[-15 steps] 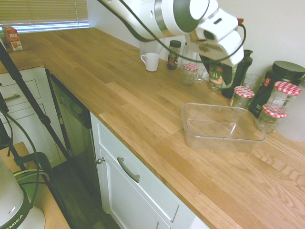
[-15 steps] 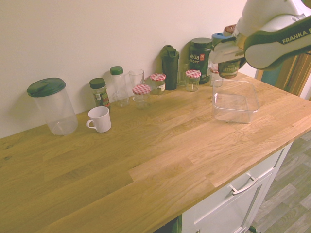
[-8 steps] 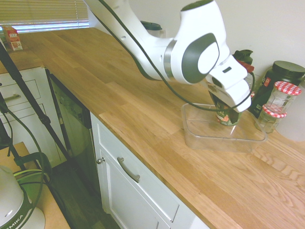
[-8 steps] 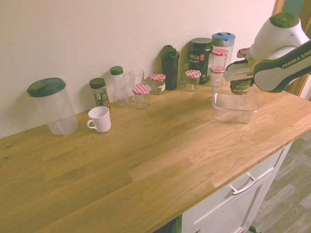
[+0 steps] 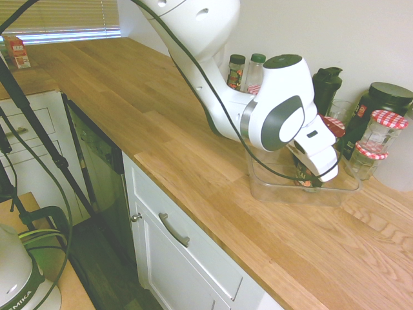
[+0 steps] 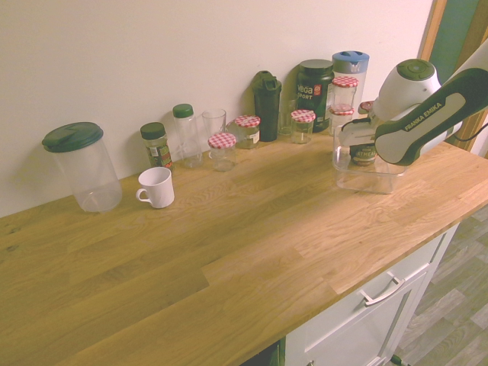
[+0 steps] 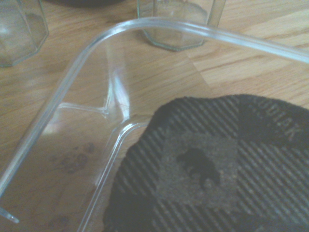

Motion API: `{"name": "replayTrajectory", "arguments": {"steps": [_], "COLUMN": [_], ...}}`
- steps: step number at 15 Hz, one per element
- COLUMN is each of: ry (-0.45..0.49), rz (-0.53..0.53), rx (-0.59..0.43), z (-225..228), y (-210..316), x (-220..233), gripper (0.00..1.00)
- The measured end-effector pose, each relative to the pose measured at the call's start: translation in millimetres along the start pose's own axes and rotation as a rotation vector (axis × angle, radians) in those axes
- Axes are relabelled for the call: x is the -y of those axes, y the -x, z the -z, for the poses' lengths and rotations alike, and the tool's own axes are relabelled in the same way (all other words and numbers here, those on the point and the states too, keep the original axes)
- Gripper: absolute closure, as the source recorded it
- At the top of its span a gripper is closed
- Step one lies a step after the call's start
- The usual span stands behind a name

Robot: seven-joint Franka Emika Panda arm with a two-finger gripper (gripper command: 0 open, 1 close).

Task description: Put the cereal into the container

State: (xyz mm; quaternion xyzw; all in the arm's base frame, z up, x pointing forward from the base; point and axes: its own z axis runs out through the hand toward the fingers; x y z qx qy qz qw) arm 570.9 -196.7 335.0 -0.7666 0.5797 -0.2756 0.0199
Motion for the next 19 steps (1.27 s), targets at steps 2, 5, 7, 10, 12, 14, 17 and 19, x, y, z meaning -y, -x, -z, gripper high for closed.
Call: {"name": "replayTrajectory", "arguments": {"steps": [2, 5, 7, 10, 12, 14, 17, 19], "ry": [0.004, 0.026, 0.055, 0.08, 0.093, 0.106, 0.132, 0.125], "rz": [-0.033, -0.06, -0.064, -0.064, -0.06, -0.059, -0.06, -0.075], "rx": [0.019, 0.055, 0.083, 0.107, 0.12, 0.135, 0.18, 0.207], "z": [0, 3, 8, 18, 23, 25, 37, 57], "y": [2, 5, 2, -4, -4, 1, 15, 19], "x": [3, 9, 10, 12, 13, 15, 22, 26], "gripper": [0.0, 0.0, 0.0, 0.0, 0.0, 0.0, 0.0, 0.0]}}
